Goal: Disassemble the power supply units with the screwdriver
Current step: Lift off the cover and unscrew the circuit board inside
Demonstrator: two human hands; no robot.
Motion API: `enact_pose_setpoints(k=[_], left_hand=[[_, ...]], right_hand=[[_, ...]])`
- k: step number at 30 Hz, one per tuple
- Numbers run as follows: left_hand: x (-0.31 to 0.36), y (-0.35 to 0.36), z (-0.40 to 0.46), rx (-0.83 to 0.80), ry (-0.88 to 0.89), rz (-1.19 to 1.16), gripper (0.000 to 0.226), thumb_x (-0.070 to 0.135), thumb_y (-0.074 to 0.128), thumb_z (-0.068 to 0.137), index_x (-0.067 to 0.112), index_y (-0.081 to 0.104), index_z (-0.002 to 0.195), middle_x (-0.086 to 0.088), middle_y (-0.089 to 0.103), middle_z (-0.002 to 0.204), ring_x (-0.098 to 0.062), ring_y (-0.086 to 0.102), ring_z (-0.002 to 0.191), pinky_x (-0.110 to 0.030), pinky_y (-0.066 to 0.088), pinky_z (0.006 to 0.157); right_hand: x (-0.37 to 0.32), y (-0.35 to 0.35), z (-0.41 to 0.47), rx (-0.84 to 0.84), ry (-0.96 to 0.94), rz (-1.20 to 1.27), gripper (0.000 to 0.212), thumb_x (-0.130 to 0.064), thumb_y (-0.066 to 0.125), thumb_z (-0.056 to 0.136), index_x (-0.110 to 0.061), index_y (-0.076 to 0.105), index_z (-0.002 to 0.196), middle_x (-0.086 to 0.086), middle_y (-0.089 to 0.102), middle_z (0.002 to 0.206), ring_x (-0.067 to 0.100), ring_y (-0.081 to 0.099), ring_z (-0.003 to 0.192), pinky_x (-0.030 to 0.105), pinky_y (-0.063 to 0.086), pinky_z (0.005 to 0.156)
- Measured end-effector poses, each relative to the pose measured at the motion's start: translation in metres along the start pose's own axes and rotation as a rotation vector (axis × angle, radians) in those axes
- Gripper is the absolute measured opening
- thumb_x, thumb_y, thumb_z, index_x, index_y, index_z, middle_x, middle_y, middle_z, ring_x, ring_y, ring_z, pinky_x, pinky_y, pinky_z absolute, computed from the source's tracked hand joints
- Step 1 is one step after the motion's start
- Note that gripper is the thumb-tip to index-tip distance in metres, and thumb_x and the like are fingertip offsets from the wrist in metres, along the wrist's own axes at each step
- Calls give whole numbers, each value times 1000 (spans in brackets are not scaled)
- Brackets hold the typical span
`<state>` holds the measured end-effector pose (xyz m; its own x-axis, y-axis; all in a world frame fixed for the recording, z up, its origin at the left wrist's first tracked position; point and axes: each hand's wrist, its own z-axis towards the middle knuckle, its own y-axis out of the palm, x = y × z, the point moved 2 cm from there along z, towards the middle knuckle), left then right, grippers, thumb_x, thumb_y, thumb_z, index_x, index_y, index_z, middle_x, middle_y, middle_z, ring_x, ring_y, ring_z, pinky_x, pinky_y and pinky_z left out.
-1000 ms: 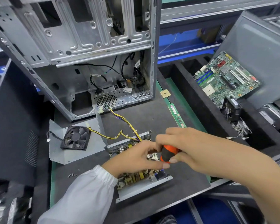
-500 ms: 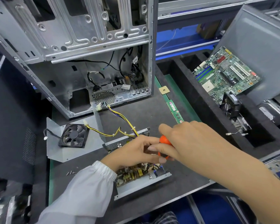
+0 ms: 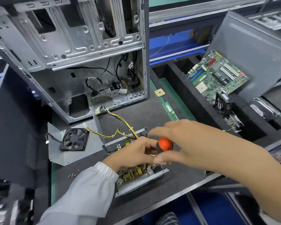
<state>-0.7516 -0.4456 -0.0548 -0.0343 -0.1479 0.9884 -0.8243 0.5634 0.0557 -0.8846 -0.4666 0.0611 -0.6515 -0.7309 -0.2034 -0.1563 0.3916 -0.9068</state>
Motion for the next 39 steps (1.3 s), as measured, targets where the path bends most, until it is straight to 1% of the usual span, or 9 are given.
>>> enact_pose_setpoints(k=[3, 6, 10, 13, 19, 26, 32, 35, 39], left_hand=[[3, 0, -1, 28, -25, 40, 38, -11, 65, 84, 28, 68, 86, 20, 71, 77, 10, 63, 77, -7, 46, 70], [4, 1, 0, 54, 5, 64, 34, -5, 68, 84, 29, 71, 85, 14, 71, 82, 3, 63, 80, -17, 50, 75], [4, 6, 1, 68, 7, 56, 39, -4, 68, 85, 34, 71, 78, 18, 69, 77, 5, 61, 75, -11, 45, 71], [5, 7, 1, 125, 11, 45, 24, 3, 72, 85, 27, 72, 91, 5, 73, 93, -9, 65, 89, -20, 47, 80], [8, 14, 3, 150, 12, 32, 25, 8, 70, 86, 31, 72, 93, 12, 69, 85, -2, 60, 81, -19, 47, 76], [7, 21, 9, 154, 4, 38, 29, 11, 72, 84, 40, 72, 91, 15, 73, 91, 1, 65, 87, -12, 47, 78], [1, 25, 8, 178, 39, 31, 20, 17, 68, 86, 35, 71, 93, 17, 71, 91, 4, 64, 87, -14, 48, 78], [4, 25, 8, 181, 87, 31, 31, 7, 68, 88, 37, 73, 86, 16, 68, 83, 3, 62, 77, -9, 45, 72], [-1, 21, 9, 183, 49, 44, 18, 4, 68, 88, 21, 71, 95, 15, 70, 81, 5, 61, 71, -7, 45, 67]], right_hand=[[-10, 2, 3, 127, 215, -269, 50, -72, 39, 84, -23, 45, 93, 2, 45, 77, 29, 57, 83, 32, 22, 47], [-17, 16, 9, 165, 235, -331, 31, -43, 59, 91, -19, 39, 96, 1, 52, 85, 29, 62, 91, 28, 13, 44], [-12, 16, -5, 132, 172, -205, 34, -20, 61, 88, -23, 35, 110, -2, 22, 76, 26, 44, 78, 30, 17, 45], [-9, 14, -13, 105, 131, -131, 47, -7, 61, 83, -27, 37, 118, -2, 27, 93, 24, 44, 92, 33, 30, 58], [-2, 11, -11, 144, 271, -172, 47, -62, 47, 89, -17, 35, 101, 7, 53, 99, 30, 60, 92, 31, 30, 53], [2, 13, -13, 48, 97, -203, 46, -10, 65, 83, -22, 34, 115, 3, 30, 94, 25, 39, 76, 29, 18, 45], [3, 8, -11, 92, 115, -153, 40, -47, 55, 92, -23, 41, 119, 4, 41, 96, 30, 54, 83, 32, 35, 59], [0, 7, -3, 179, 189, -306, 24, -34, 54, 95, -14, 54, 109, 9, 54, 96, 32, 62, 93, 31, 32, 56], [4, 10, -2, 84, 102, -300, 27, -20, 59, 92, -21, 45, 115, 7, 42, 93, 25, 51, 77, 31, 30, 54]])
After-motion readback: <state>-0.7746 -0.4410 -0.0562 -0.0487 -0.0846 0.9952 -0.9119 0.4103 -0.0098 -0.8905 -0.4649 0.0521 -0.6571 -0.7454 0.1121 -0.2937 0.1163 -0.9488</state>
